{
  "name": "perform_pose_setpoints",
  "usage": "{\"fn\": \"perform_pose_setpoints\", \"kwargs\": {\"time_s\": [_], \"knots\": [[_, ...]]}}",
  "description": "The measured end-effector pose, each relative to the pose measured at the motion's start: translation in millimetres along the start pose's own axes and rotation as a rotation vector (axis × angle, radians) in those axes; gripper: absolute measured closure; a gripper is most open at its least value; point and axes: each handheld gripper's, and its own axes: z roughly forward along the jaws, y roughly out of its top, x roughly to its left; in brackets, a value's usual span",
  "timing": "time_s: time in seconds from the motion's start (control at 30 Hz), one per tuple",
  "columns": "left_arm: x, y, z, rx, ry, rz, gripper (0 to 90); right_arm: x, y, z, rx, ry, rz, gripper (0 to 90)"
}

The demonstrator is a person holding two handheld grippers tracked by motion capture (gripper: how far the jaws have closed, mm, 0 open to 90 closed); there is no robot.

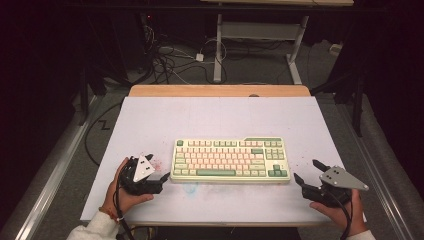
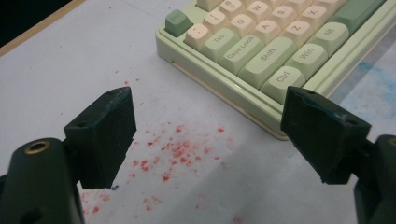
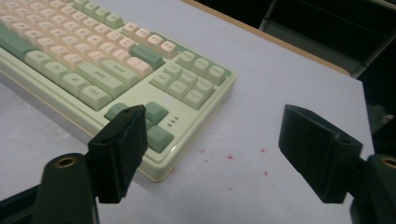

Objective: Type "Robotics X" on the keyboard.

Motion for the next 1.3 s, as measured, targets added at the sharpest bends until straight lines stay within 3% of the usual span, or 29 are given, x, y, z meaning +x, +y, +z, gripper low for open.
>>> {"fn": "perform_pose_setpoints", "kwargs": {"time_s": [0.1, 0.13, 0.2, 0.27, 0.33, 0.37, 0.43, 0.6, 0.7, 0.93, 1.13, 1.3], "knots": [[-1.1, -1.3, -0.7, 0.015, 0.003, 0.004, 17.2, -0.7, 5.2, -0.4, -0.007, 0.023, 0.001, 34.8], [-1.0, -1.4, -0.9, 0.015, 0.001, 0.004, 17.2, -1.7, 11.6, 2.4, 0.008, 0.061, 0.001, 40.5], [-1.1, -1.5, -0.6, 0.014, 0.002, -0.001, 17.2, -1.0, 17.9, 6.7, 0.012, 0.088, -0.002, 50.8], [-0.9, -1.9, -0.3, 0.014, -0.001, -0.005, 17.2, 0.0, 21.3, 9.5, 0.017, 0.093, 0.001, 52.2], [-0.5, -1.9, 0.2, 0.018, -0.001, -0.007, 17.2, 3.9, 29.9, 17.7, 0.016, 0.130, 0.007, 61.9], [-0.5, -2.0, 0.5, 0.020, -0.004, -0.008, 17.2, 3.9, 29.9, 17.7, 0.016, 0.130, 0.007, 61.9], [-1.3, -2.2, 1.4, 0.031, -0.003, 0.001, 17.3, 9.9, 38.1, 27.0, 0.032, 0.175, -0.021, 70.2], [-2.0, -0.4, 0.4, 0.027, -0.009, -0.013, 18.2, 18.5, 47.9, 40.5, 0.041, 0.229, -0.034, 80.0], [-1.5, -1.1, 1.1, 0.036, -0.011, -0.013, 19.1, 30.0, 53.6, 58.1, 0.074, 0.272, -0.069, 88.7], [-1.6, -2.5, 1.3, 0.048, -0.021, -0.028, 19.7, 40.9, 54.1, 79.7, 0.125, 0.299, -0.084, 90.0], [-0.6, -2.4, 1.7, 0.053, -0.017, -0.014, 20.7, 51.8, 48.9, 94.3, 0.176, 0.319, -0.117, 90.0], [1.1, -2.7, -0.9, 0.032, -0.037, -0.059, 24.5, 53.0, 44.0, 100.8, 0.199, 0.313, -0.115, 90.0]]}}
